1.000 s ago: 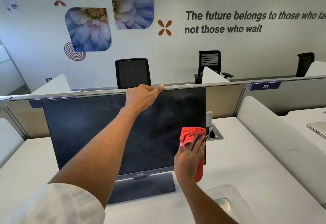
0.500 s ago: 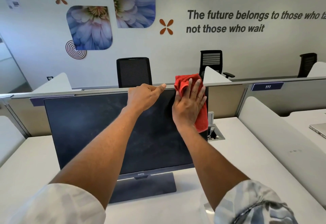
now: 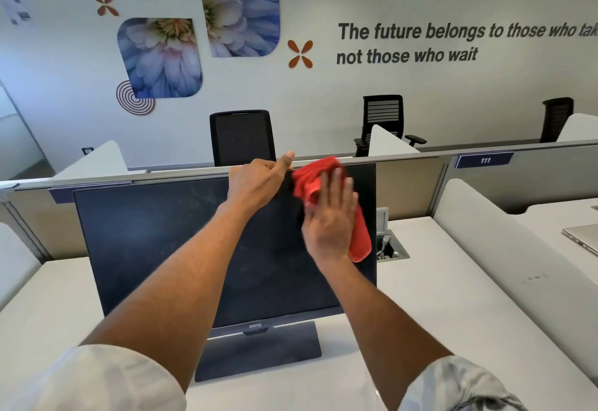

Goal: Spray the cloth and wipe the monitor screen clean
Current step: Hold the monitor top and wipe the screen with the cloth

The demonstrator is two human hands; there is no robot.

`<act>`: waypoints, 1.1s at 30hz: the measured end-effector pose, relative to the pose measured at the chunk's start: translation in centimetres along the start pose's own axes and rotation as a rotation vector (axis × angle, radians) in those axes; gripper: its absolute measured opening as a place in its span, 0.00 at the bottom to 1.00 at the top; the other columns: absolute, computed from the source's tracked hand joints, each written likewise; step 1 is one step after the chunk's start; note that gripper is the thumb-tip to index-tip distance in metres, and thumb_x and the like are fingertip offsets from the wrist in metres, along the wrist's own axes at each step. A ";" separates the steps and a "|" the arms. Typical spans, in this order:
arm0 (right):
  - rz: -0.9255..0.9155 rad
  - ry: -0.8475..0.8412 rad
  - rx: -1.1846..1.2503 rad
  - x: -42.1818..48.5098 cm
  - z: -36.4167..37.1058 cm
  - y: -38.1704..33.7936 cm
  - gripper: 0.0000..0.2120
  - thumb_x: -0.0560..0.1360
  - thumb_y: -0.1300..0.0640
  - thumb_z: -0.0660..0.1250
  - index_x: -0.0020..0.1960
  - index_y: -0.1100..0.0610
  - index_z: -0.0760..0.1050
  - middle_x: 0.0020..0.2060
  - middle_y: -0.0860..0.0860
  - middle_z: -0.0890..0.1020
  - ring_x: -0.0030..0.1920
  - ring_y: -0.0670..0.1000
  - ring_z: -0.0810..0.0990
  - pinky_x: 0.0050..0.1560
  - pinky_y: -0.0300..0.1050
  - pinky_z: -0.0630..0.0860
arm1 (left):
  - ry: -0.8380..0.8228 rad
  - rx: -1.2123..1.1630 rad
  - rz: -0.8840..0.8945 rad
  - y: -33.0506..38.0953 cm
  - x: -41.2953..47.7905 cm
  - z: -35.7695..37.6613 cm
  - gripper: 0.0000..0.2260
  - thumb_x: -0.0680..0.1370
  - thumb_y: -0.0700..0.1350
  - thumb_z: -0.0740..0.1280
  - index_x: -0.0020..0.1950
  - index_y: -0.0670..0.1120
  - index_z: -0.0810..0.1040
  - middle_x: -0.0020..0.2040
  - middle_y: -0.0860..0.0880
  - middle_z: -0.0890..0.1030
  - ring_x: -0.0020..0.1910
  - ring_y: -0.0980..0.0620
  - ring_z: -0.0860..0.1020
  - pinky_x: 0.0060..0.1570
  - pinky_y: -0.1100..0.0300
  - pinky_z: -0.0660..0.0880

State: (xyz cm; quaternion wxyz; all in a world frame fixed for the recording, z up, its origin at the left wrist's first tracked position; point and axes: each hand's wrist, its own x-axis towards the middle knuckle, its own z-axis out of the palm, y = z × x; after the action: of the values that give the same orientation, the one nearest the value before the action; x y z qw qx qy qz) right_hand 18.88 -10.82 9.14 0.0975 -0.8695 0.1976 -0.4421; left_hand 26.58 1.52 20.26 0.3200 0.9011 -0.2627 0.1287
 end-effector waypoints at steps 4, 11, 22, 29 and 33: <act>0.362 0.058 0.108 2.7 -1.5 2.5 0.29 0.82 0.46 0.51 0.79 0.57 0.53 0.78 0.61 0.55 0.77 0.64 0.56 0.75 0.62 0.57 | -0.015 -0.013 0.011 0.1 -0.2 0.0 0.35 0.74 0.73 0.46 0.30 0.46 0.73 0.24 0.53 0.70 0.31 0.55 0.72 0.45 0.54 0.62; 0.415 0.019 0.125 -4.3 0.0 3.0 0.29 0.82 0.47 0.53 0.78 0.58 0.54 0.77 0.61 0.57 0.76 0.64 0.57 0.75 0.58 0.54 | -0.013 0.020 0.015 0.4 0.0 0.1 0.30 0.76 0.70 0.50 0.24 0.50 0.68 0.23 0.55 0.70 0.30 0.56 0.71 0.48 0.51 0.66; 0.968 -0.057 0.325 -13.3 1.7 0.7 0.27 0.82 0.56 0.58 0.77 0.64 0.56 0.76 0.66 0.56 0.74 0.70 0.60 0.73 0.62 0.59 | 0.001 0.037 0.009 0.5 -0.2 0.0 0.29 0.77 0.67 0.54 0.22 0.49 0.60 0.20 0.54 0.65 0.27 0.52 0.71 0.48 0.51 0.67; 0.919 0.036 0.353 -6.4 0.5 -0.1 0.28 0.83 0.50 0.53 0.79 0.58 0.51 0.79 0.59 0.51 0.77 0.65 0.51 0.75 0.61 0.51 | -0.013 0.025 -0.007 0.5 -0.3 -0.1 0.31 0.76 0.70 0.53 0.19 0.52 0.68 0.15 0.55 0.63 0.27 0.53 0.71 0.53 0.48 0.69; 0.717 0.094 0.299 -1.8 -0.4 0.4 0.28 0.83 0.49 0.54 0.79 0.56 0.51 0.79 0.58 0.52 0.78 0.63 0.51 0.76 0.62 0.50 | -0.001 0.016 -0.021 0.4 -0.2 0.1 0.33 0.76 0.71 0.52 0.18 0.51 0.67 0.17 0.55 0.64 0.27 0.53 0.70 0.57 0.45 0.69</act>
State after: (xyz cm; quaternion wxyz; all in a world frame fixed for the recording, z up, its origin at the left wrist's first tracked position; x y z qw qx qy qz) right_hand 17.53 -10.45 7.92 0.3622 -0.7004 0.4266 -0.4431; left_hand 26.24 1.27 20.33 0.3140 0.9064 -0.2522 0.1271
